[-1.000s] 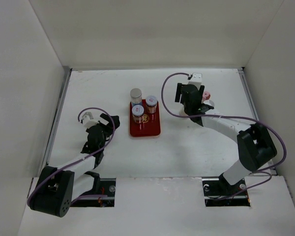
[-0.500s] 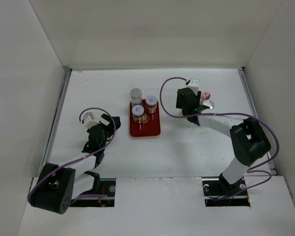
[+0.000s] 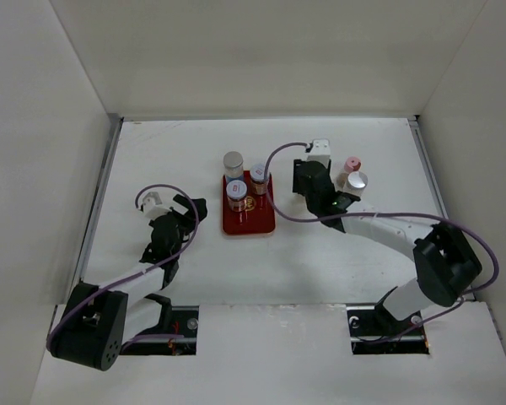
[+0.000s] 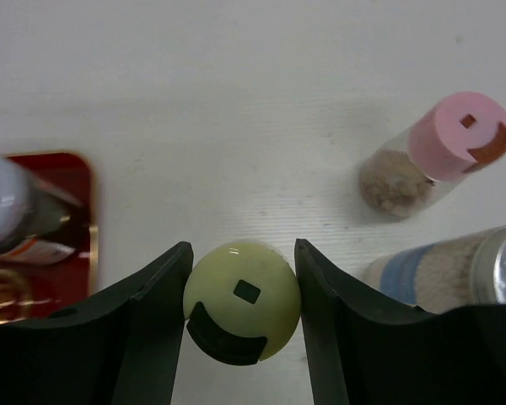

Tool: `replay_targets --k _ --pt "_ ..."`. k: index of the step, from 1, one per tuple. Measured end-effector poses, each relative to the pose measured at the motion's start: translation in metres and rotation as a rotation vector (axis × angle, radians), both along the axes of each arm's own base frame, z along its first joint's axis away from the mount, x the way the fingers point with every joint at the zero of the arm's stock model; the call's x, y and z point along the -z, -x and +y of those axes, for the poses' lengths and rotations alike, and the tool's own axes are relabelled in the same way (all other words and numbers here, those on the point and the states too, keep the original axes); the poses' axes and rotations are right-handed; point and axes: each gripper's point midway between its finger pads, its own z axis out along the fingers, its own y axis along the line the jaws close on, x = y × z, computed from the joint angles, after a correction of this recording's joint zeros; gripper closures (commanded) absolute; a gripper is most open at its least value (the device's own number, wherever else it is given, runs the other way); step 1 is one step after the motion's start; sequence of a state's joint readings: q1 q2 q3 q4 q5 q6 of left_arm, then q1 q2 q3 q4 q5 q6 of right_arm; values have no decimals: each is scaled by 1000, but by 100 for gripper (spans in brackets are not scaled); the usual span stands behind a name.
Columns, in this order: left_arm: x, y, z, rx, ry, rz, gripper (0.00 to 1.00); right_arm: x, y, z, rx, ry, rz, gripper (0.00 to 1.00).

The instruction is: Organize the condiment bottles

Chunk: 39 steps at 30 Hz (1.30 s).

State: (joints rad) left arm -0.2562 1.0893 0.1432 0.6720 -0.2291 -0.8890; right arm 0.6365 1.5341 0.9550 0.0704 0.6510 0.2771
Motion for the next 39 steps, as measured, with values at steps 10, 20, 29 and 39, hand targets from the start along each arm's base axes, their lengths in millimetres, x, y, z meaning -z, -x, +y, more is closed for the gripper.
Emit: replay_targets --k 10,20,29,39 --pt "1 0 0 1 2 2 0 -27 43 142 -350 -98 -54 55" --pt "1 0 -1 2 3 2 0 -2 55 201 -465 -141 14 54" --pt "-1 -1 0 1 5 -2 0 23 74 231 -520 -137 63 36" --pt "0 -1 1 -2 7 -1 0 -21 79 208 -531 -205 11 23"
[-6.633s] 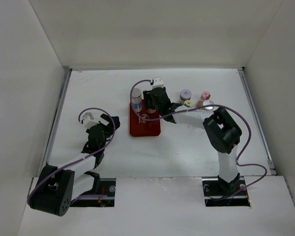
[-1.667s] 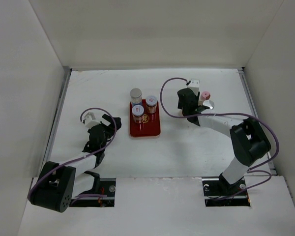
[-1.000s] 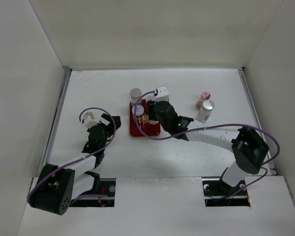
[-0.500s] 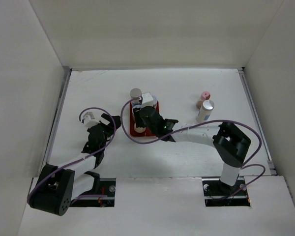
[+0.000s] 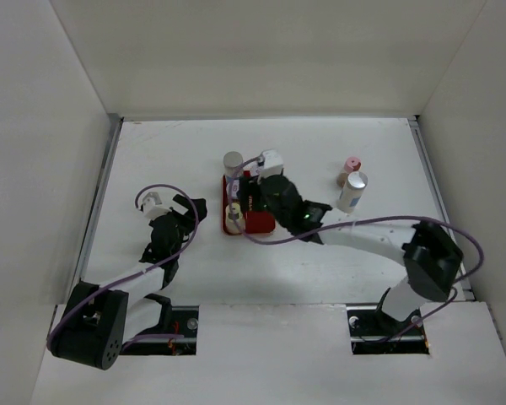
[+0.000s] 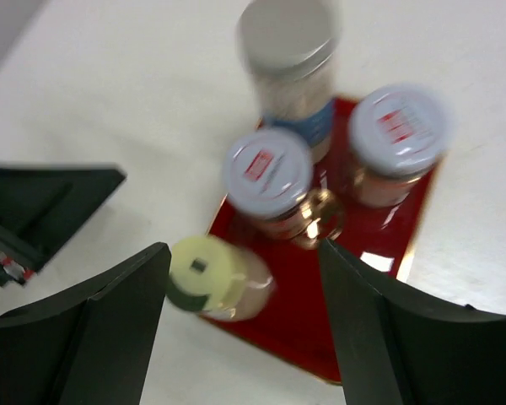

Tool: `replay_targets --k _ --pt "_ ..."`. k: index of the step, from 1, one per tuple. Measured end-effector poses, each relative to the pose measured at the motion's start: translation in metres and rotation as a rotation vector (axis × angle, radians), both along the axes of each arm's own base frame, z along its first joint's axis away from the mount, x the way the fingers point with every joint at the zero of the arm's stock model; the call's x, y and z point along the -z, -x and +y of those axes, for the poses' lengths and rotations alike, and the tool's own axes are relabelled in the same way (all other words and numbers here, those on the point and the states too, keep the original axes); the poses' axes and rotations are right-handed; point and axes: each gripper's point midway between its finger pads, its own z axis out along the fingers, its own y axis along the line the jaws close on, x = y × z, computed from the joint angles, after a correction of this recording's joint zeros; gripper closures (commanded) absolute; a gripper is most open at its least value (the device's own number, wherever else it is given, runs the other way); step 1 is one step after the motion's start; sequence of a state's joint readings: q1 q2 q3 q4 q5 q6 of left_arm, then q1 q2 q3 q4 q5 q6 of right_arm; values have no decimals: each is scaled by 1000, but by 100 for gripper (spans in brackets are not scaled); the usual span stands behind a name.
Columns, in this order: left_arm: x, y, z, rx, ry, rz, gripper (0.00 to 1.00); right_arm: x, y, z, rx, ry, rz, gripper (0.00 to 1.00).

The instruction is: Organize the condiment bottles

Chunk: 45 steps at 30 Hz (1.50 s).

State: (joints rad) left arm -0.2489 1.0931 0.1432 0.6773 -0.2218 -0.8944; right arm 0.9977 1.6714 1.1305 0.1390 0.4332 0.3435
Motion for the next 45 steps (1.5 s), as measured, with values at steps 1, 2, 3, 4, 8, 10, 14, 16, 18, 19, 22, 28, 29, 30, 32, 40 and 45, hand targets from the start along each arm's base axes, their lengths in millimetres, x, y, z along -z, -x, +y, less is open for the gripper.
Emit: replay_targets --k 1,2,3,4,8,10,14,16,18,19,22,28,29,30,32,40,45 --pt "0 0 0 1 1 1 0 -16 -6 -14 23 -29 -17 23" --pt "0 0 0 2 1 2 0 -33 -15 -31 56 -59 -37 22" --pt "0 0 -1 3 1 2 0 -51 -28 -53 104 -92 -62 21" --pt "0 0 -1 3 1 1 0 -69 -44 -78 164 -123 -90 20" --pt "1 0 -1 5 1 5 0 -100 -107 -202 485 -136 -154 14" --pt "2 0 -2 8 1 8 0 -90 -126 -257 631 -86 -138 11" --pt "2 0 -2 8 2 8 0 -46 -141 -326 788 48 -19 10" --pt "3 1 -2 9 1 10 0 -25 -149 -348 826 105 55 10" --pt "3 1 -2 9 2 11 0 -10 -155 -359 838 138 111 10" --pt "3 1 -2 9 2 11 0 -3 -156 -362 835 150 135 10" --pt "4 1 -2 9 1 14 0 14 -156 -360 806 172 198 10" --pt "8 1 -2 11 0 26 0 41 -157 -349 742 178 280 15" --pt "8 1 -2 11 0 27 0 44 -158 -348 734 176 288 16" --pt "8 1 -2 11 0 27 0 47 -158 -347 729 175 294 17" --pt "9 1 -2 11 0 28 0 52 -158 -348 725 175 307 26" --pt "8 1 -1 9 0 28 0 52 -162 -352 738 166 299 51" --pt "9 1 -1 8 0 29 0 31 -172 -355 752 130 231 55"
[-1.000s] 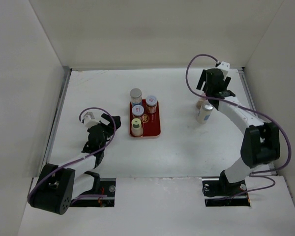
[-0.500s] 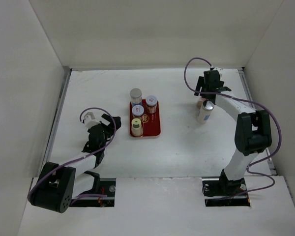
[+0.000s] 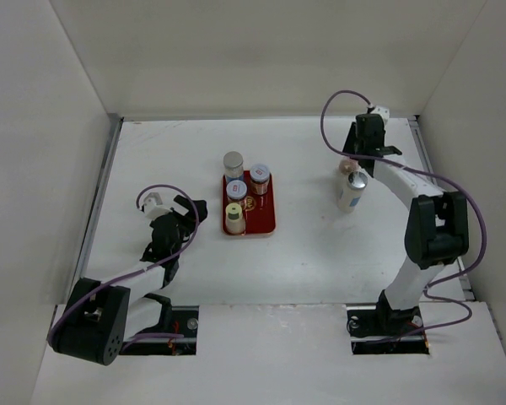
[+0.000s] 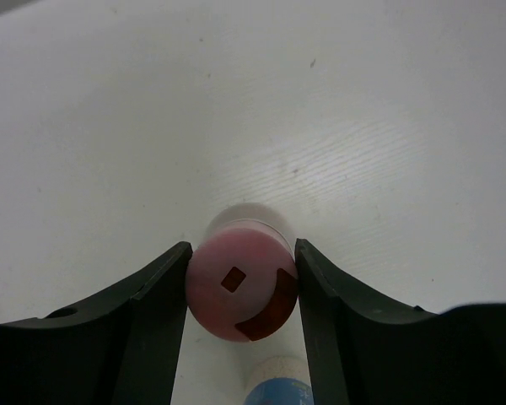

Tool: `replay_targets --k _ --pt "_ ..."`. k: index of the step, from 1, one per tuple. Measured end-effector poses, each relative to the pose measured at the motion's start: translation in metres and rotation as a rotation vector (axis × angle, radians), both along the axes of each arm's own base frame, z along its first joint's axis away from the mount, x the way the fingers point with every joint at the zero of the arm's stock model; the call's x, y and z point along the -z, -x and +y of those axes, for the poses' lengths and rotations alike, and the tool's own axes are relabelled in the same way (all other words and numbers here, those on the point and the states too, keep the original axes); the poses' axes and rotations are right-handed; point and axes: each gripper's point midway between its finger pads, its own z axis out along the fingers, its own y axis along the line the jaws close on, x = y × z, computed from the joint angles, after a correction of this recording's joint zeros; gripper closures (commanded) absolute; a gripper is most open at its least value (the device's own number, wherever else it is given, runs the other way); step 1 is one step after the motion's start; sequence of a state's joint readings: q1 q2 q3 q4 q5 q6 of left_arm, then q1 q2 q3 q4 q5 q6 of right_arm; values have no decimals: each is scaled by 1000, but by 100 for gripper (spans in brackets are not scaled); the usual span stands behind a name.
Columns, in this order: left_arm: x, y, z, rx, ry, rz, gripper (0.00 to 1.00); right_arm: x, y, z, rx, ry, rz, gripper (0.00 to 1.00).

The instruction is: Organize the condiment bottles

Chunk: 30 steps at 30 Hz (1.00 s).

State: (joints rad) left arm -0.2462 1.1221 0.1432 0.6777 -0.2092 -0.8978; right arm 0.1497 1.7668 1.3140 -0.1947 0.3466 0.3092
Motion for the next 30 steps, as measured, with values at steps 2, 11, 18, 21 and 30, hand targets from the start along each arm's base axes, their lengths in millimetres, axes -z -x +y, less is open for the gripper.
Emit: replay_targets --k 2,11,18,21,30 --pt "0 0 1 -3 0 1 0 -21 -7 2 -2 -2 -58 54" --pt "-1 -1 4 -12 1 -2 0 -100 12 120 -246 -60 -274 53" --pt "6 0 3 -6 -2 18 0 -54 75 226 -523 -89 -164 53" --pt "6 0 3 -7 0 18 0 -47 93 252 -594 -103 -144 53" --pt "6 0 2 -5 6 20 0 0 100 293 -675 -94 -64 53"
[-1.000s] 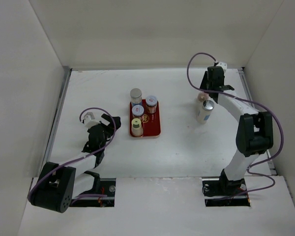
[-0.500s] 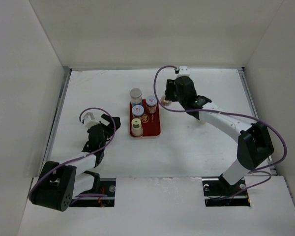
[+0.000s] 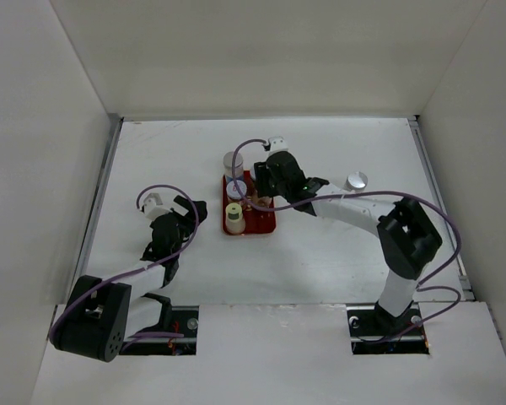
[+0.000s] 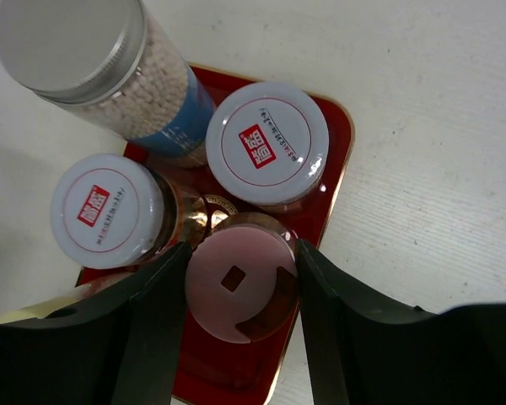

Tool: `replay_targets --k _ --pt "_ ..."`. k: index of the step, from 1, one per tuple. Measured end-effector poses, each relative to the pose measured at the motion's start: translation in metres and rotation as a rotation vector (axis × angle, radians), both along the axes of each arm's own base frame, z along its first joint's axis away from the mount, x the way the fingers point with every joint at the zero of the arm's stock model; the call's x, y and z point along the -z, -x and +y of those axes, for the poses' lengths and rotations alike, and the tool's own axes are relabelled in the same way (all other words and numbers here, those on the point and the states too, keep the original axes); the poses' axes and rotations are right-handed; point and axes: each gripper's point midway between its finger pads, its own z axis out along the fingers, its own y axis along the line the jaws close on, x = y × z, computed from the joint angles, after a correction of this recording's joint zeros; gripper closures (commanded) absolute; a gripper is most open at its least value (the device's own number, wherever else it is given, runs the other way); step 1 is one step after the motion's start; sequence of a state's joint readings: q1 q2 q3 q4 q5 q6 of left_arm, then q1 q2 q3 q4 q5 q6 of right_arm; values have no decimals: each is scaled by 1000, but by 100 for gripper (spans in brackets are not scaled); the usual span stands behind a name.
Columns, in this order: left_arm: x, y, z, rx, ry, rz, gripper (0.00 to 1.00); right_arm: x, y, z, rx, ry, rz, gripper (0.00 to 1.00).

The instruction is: Organize the condiment bottles

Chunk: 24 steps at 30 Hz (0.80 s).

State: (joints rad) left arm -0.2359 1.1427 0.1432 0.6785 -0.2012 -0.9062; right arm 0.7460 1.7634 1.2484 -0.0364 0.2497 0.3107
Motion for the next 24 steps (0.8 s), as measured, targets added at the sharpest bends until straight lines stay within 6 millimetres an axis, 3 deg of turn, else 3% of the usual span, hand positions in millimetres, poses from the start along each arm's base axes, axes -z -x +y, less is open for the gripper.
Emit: replay_targets --k 4,8,10,17,21,24 --pt "0 0 -1 3 1 0 0 16 -3 3 2 22 19 49" --pt "0 0 -1 4 2 0 0 11 -6 3 13 25 1 31" --pt "0 0 -1 4 3 0 0 8 -7 5 14 29 -11 26" --pt "0 0 -1 6 6 0 0 -2 4 6 5 27 -32 21" --pt "0 0 -1 6 6 0 0 -34 21 -22 39 -10 -79 18" --pt "0 0 -2 6 10 0 0 -73 24 -71 160 -62 -169 11"
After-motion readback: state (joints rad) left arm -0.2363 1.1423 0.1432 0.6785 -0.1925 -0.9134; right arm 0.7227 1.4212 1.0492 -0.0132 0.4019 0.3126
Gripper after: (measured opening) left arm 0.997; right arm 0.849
